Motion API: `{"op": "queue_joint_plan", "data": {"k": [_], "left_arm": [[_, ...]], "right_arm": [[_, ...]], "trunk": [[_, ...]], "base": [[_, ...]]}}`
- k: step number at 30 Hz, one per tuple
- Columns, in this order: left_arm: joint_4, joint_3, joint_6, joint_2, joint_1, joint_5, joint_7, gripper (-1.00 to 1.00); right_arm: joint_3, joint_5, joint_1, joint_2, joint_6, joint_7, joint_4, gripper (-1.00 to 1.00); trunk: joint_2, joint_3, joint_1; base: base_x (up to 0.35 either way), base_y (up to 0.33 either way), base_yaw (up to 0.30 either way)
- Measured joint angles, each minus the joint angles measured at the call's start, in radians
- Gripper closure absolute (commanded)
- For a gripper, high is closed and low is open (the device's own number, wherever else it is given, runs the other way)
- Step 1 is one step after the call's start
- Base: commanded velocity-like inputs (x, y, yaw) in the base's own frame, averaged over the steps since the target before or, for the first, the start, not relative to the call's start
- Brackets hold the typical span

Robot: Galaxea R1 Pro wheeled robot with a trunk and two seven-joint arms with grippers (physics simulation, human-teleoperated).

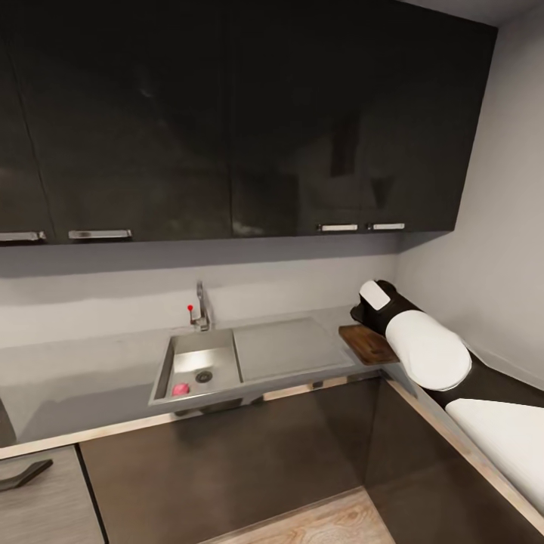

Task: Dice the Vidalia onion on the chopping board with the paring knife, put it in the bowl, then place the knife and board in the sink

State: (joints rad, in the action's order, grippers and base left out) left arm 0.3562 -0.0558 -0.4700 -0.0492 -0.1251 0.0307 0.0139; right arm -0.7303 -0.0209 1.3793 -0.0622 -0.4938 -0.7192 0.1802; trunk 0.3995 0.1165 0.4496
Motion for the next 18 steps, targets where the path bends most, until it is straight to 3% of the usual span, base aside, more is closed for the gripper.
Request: {"op": "queue_joint_plan", "data": {"k": [18], "left_arm": [[0.001, 0.000, 0.000, 0.000, 0.000, 0.000, 0.000, -1.00]], "right_arm": [[0.000, 0.000, 0.000, 0.003, 0.001, 0.000, -0.011, -1.00]], "trunk": [[0.000, -0.029, 0.000]], "base": [[0.092, -0.003, 0.000]]}}
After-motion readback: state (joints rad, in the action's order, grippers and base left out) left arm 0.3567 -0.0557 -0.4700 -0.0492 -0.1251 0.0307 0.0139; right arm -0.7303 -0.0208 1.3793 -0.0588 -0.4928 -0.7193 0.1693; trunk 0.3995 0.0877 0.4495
